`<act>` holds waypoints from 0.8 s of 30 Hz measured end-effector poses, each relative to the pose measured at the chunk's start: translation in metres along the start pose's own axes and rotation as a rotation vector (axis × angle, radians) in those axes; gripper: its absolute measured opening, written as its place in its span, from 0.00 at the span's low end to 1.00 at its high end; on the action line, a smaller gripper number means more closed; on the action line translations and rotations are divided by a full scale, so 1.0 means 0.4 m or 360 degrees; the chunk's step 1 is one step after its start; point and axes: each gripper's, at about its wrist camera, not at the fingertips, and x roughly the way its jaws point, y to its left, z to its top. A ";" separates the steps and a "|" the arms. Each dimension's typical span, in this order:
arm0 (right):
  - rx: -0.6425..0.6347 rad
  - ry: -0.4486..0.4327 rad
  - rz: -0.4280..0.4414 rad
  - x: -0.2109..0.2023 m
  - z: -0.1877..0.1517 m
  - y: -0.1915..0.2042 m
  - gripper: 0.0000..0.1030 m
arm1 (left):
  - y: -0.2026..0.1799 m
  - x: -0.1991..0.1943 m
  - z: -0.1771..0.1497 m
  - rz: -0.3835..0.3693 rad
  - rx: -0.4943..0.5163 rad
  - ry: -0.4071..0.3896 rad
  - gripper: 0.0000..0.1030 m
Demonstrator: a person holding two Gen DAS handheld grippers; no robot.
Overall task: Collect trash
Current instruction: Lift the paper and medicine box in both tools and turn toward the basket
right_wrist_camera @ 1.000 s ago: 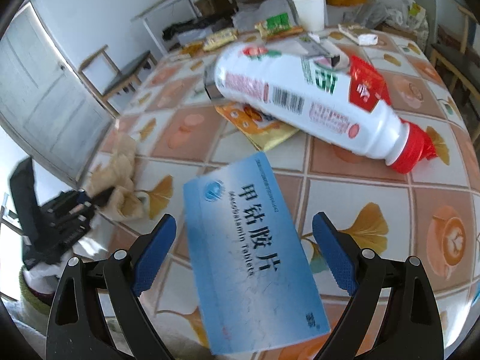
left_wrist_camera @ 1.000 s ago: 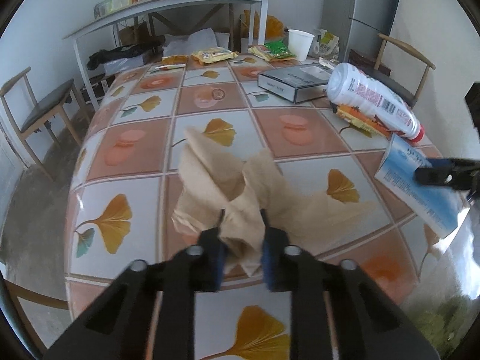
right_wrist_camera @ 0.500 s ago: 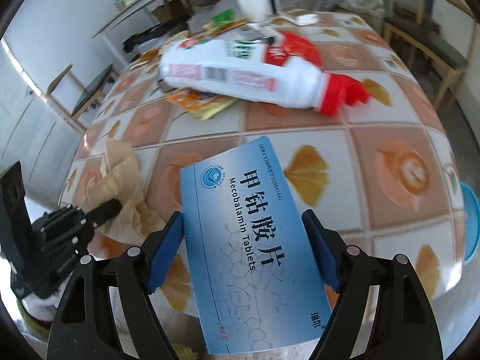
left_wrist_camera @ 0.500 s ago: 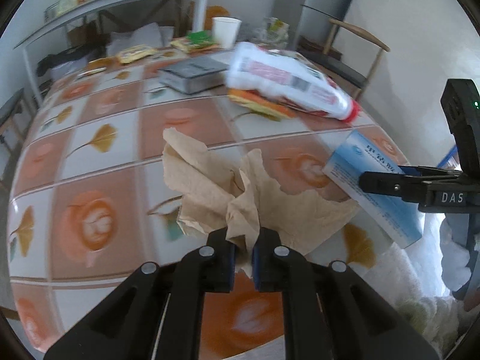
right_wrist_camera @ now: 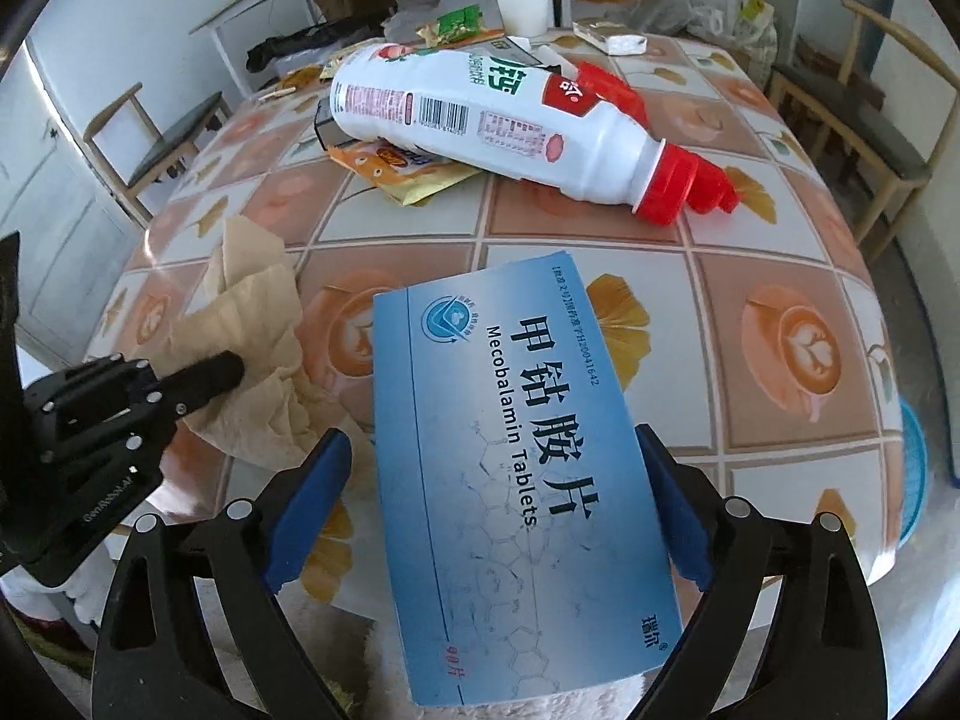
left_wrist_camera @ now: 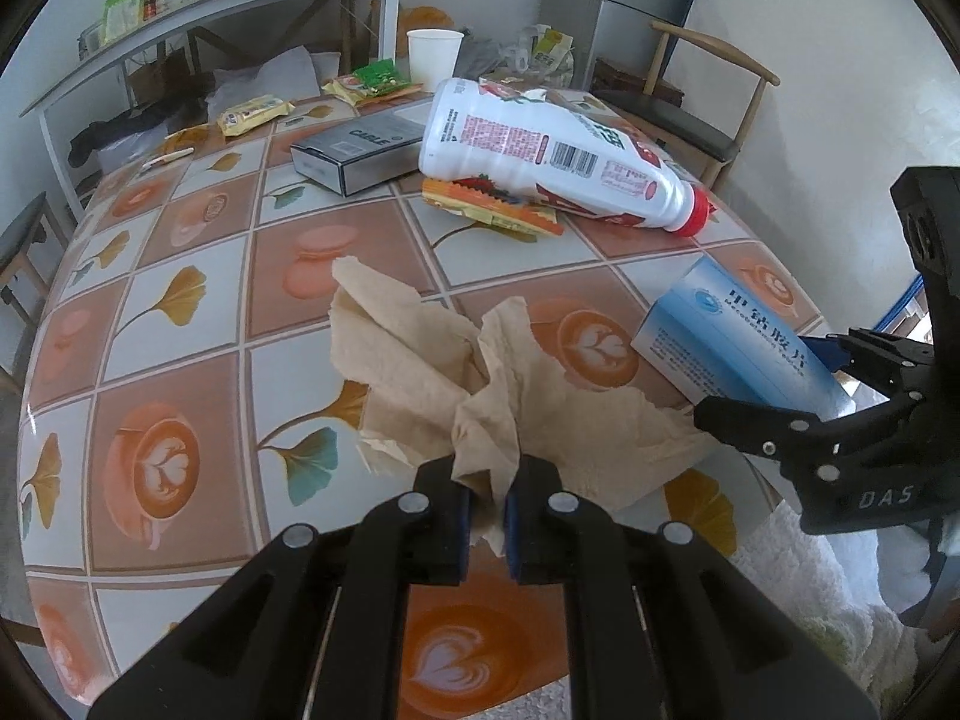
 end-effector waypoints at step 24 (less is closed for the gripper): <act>0.0260 -0.0116 0.0151 -0.065 0.010 -0.083 0.69 | -0.031 -0.032 0.013 0.0081 0.0068 -0.0058 0.08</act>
